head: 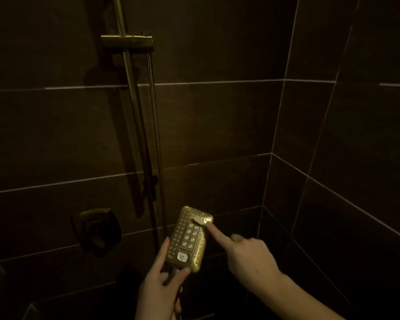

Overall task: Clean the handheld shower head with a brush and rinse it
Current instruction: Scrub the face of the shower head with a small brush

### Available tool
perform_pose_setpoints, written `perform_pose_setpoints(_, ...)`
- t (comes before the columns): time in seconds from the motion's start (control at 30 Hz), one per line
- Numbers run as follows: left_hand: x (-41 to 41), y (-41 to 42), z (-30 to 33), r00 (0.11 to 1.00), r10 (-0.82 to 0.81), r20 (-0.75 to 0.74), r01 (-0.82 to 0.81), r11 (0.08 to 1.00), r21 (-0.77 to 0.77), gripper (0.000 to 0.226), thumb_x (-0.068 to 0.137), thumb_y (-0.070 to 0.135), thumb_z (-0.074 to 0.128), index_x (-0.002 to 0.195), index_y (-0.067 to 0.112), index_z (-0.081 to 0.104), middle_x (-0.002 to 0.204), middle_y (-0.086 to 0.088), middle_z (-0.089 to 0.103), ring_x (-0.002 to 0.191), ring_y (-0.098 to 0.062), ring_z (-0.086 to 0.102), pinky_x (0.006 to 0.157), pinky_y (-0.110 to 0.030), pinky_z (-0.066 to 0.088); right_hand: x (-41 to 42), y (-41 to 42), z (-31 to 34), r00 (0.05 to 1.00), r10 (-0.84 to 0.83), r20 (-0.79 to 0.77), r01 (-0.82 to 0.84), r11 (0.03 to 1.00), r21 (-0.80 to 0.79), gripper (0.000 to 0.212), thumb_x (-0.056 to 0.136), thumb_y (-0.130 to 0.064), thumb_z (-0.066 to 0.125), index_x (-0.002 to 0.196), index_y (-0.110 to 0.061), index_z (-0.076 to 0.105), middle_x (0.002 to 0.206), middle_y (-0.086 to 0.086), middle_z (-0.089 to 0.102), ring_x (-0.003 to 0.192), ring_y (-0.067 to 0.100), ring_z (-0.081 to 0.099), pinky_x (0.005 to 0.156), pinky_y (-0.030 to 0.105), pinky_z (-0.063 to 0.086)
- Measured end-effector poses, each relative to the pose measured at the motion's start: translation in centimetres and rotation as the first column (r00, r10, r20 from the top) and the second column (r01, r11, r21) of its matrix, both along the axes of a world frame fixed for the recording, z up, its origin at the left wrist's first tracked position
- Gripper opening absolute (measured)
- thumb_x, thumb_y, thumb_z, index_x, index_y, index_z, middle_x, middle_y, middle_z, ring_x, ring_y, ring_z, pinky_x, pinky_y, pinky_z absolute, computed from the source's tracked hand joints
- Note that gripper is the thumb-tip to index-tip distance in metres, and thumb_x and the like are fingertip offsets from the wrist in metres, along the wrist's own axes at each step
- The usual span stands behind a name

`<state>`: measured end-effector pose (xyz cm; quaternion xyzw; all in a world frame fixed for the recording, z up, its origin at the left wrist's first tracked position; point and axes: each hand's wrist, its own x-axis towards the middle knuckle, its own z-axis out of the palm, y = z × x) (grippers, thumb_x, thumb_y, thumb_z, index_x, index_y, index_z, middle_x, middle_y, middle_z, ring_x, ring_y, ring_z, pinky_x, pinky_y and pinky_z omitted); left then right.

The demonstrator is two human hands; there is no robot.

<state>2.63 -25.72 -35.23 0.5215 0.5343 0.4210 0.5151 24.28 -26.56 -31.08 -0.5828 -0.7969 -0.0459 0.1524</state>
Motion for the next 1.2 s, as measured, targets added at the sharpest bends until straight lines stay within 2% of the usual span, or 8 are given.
perform_pose_setpoints(0.17,-0.8,0.1,0.5,0.998,0.017,-0.054,-0.016,1.000,0.022,0.090,0.090,0.022,0.079,0.135,0.078,0.025,0.076,-0.007,0.078,0.056,-0.022,0.068,0.050,-0.033,0.051,-0.8,-1.4,-0.7,0.969,0.218,0.112,-0.201,0.969,-0.146,0.098,0.091,-0.021,0.062,0.154,-0.044,-0.009,0.075,0.001,0.060,0.042,0.004,0.025,0.038,0.024,0.024)
perform_pose_setpoints(0.33,-1.0,-0.6,0.8,0.999,0.021,-0.027,-0.019,0.996,0.083,0.088,0.091,0.023,0.077,0.133,0.080,0.026,0.075,-0.006,0.078,0.050,-0.028,0.064,0.040,-0.030,0.049,0.9,0.1,2.8,0.995,-0.015,0.097,0.013,1.000,0.016,0.094,0.094,-0.015,0.050,0.150,-0.048,-0.019,0.072,-0.007,0.050,0.044,0.004,0.037,0.041,0.021,0.029)
perform_pose_setpoints(0.5,-1.3,-0.5,0.8,0.999,0.023,0.023,-0.024,0.997,0.074,0.088,0.090,0.024,0.078,0.134,0.080,0.026,0.074,-0.011,0.077,0.049,-0.029,0.065,0.040,-0.030,0.049,0.3,-2.0,0.4,0.984,0.130,0.119,-0.118,0.988,-0.097,0.097,0.088,-0.019,0.061,0.155,-0.042,-0.004,0.068,-0.005,0.053,0.038,0.004,0.033,0.036,0.019,0.020)
perform_pose_setpoints(0.63,-0.2,-0.9,0.4,1.000,-0.030,-0.009,0.030,0.998,0.062,0.088,0.090,0.027,0.078,0.133,0.082,0.025,0.073,-0.011,0.076,0.050,-0.030,0.065,0.040,-0.031,0.050,2.4,-1.5,0.6,0.996,-0.072,0.046,0.074,0.997,-0.030,0.097,0.093,-0.013,0.049,0.148,-0.049,-0.023,0.066,-0.011,0.042,0.043,0.007,0.039,0.040,0.020,0.033)
perform_pose_setpoints(0.77,1.8,-1.3,-0.2,0.989,-0.144,0.015,0.143,0.988,0.065,0.090,0.088,0.023,0.080,0.134,0.082,0.029,0.073,-0.013,0.076,0.050,-0.030,0.064,0.042,-0.033,0.051,5.8,-3.1,0.5,0.975,-0.151,-0.162,0.146,0.988,-0.045,0.094,0.095,-0.014,0.050,0.144,-0.063,-0.014,0.067,-0.013,0.049,0.051,0.006,0.051,0.044,0.018,0.040)
perform_pose_setpoints(0.9,5.2,-2.1,-0.5,0.956,-0.290,0.039,0.289,0.957,0.037,0.092,0.086,0.022,0.081,0.128,0.087,0.031,0.075,-0.015,0.076,0.050,-0.030,0.065,0.044,-0.034,0.052,13.3,-8.3,0.6,0.847,-0.380,-0.372,0.343,0.925,-0.166,0.083,0.098,-0.019,0.047,0.134,-0.078,0.000,0.072,-0.006,0.063,0.065,0.002,0.063,0.054,0.026,0.055)
perform_pose_setpoints(1.07,11.4,-3.4,-0.7,0.895,-0.443,0.060,0.441,0.897,0.031,0.096,0.090,0.018,0.077,0.130,0.088,0.025,0.079,-0.008,0.077,0.054,-0.028,0.069,0.042,-0.034,0.052,18.1,-21.6,0.9,0.879,-0.468,-0.093,0.431,0.862,-0.269,0.075,0.099,-0.027,0.050,0.134,-0.079,0.009,0.091,-0.027,0.061,0.076,-0.009,0.059,0.064,0.013,0.049)
perform_pose_setpoints(1.2,15.5,-4.9,-1.1,0.841,-0.535,0.079,0.537,0.843,-0.010,0.097,0.091,0.013,0.075,0.122,0.090,0.025,0.078,-0.011,0.075,0.054,-0.027,0.068,0.045,-0.036,0.053,21.3,-32.8,1.4,0.790,-0.612,-0.026,0.602,0.783,-0.155,0.076,0.078,-0.013,0.070,0.141,-0.048,0.046,0.070,-0.038,0.054,0.055,-0.019,0.050,0.048,0.003,0.032)
